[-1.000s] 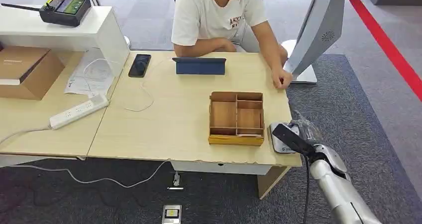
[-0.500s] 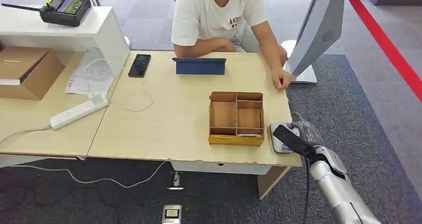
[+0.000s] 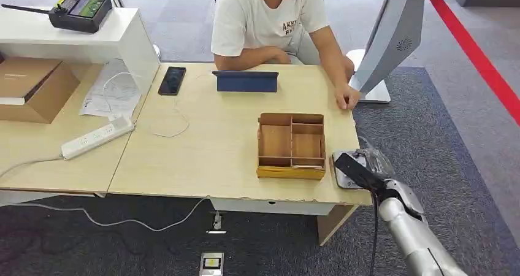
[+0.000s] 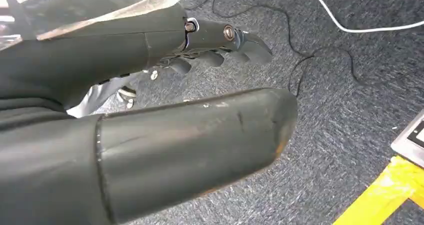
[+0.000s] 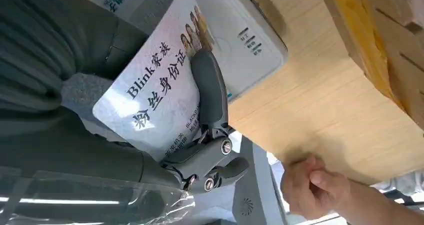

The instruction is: Pass the card to the sensor for recognition and then transmit it.

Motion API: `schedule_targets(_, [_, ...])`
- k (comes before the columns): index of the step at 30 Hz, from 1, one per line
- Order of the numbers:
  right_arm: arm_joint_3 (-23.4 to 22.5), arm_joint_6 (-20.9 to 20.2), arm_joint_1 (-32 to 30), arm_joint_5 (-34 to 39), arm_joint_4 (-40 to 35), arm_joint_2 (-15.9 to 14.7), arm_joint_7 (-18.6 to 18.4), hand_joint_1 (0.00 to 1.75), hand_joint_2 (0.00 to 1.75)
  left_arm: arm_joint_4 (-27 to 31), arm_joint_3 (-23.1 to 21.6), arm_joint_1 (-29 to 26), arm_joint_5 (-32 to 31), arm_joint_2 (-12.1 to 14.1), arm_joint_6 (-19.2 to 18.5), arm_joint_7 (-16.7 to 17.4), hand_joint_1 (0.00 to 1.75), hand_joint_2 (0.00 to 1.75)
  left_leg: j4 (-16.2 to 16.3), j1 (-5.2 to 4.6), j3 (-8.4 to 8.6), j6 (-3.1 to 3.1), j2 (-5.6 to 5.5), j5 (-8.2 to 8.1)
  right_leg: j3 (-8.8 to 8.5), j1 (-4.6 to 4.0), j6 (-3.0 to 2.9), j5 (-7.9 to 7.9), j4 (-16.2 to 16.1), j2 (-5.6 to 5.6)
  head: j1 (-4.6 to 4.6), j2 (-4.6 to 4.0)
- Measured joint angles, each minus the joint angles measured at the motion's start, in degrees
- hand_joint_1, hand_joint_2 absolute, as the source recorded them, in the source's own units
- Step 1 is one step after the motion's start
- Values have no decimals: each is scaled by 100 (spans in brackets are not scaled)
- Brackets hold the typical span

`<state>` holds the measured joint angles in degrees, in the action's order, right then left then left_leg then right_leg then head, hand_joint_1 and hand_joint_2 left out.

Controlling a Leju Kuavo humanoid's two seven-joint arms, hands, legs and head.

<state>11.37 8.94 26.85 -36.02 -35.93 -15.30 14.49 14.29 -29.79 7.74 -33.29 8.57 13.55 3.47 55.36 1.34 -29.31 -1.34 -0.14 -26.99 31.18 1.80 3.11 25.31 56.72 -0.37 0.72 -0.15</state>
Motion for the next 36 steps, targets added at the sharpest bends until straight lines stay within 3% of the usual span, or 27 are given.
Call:
schedule_targets(10, [-35,-42,320,-13,-800,-116,-253,175,175,0,-66,3,-28,0,24,-70,0,0,1,0,0,0,1,0,1,0,0,0,0,0,2,0])
schedule_targets(22, [-140,-24,1207,-372,-1390,-208,-113,175,175,-7,-203,14,-135,2,44,-175,0,0,1,0,-2,-2,0,1,0,0,0,-1,1,1,2,0])
schedule_targets(30, [-46,157,1896,-921,-1051,140,210,175,175,-4,-363,98,-293,2,-31,-188,0,0,1,1,-3,-2,0,3,3,-1,0,-1,3,1,0,0])
schedule_targets(36, [111,315,2459,-1242,-381,487,135,175,175,-2,-492,247,-411,2,-127,-140,0,0,1,2,-2,-3,-1,3,3,-1,0,-1,5,1,2,0])
